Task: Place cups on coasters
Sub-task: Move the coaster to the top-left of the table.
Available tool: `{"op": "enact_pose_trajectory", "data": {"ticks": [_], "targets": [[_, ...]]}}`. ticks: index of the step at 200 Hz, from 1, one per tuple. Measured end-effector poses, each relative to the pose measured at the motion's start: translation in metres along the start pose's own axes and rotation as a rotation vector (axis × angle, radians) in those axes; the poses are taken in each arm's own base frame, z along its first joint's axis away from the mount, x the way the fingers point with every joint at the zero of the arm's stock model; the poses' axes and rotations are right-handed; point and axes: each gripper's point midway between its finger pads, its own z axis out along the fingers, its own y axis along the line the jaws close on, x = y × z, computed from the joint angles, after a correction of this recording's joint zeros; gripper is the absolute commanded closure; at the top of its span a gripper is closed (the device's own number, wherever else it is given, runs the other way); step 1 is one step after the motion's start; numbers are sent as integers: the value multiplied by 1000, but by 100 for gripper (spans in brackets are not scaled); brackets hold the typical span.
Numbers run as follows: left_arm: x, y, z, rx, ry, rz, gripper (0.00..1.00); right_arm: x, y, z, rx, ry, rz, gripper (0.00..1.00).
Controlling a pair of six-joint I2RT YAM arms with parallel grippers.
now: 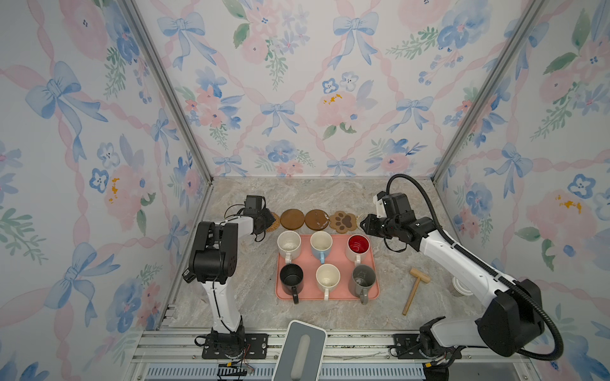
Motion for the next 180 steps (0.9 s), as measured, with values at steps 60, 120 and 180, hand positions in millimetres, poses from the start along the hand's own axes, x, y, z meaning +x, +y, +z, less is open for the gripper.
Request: {"op": "enact_pose_trajectory", "data": {"ticks": [60,120,180], "targets": [[-2,0,-1,-8,-5,0,100,3,-2,2,5,8,1,76],[-18,-8,-8,-15,-38,1,100,3,-2,1,5,7,1,76],[-50,-44,-64,69,-151,52,100,2,-6,-21,26,-16,-35,68]]}}
